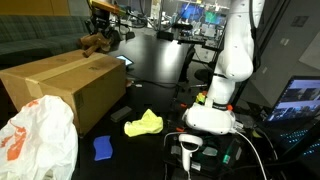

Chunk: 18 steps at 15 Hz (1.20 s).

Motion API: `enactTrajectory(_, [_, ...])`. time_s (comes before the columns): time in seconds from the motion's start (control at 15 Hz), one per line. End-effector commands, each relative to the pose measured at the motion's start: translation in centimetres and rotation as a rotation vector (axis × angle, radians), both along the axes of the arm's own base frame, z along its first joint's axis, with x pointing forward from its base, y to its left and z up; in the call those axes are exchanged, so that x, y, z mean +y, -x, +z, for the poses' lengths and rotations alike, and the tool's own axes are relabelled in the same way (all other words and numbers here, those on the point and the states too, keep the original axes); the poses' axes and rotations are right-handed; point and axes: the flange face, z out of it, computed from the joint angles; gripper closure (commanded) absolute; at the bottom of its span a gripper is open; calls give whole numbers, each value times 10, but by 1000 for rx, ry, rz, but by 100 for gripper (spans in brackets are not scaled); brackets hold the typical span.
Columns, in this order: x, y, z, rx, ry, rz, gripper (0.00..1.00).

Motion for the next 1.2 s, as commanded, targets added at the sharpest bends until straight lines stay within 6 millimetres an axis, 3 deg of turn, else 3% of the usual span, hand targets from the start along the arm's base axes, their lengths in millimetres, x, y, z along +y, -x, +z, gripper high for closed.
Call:
enactTrajectory(0.0, [-5, -51, -1, -48, -53, -18, 85])
enactTrajectory(0.2, [-1, -74, -8, -57, -65, -22, 87])
enactTrajectory(0.27, [1, -78, -8, -62, -67, -14, 60])
enactTrajectory(0.4, [3, -85, -12, -71, -62, -7, 60])
enactTrajectory(0.53, [4, -87, -12, -82, -58, 3, 45])
enactTrajectory(0.93, [4, -65, -14, -127, -36, 65, 1])
enactTrajectory(1.13, [-5, -39, -29, -171, -32, 55, 0])
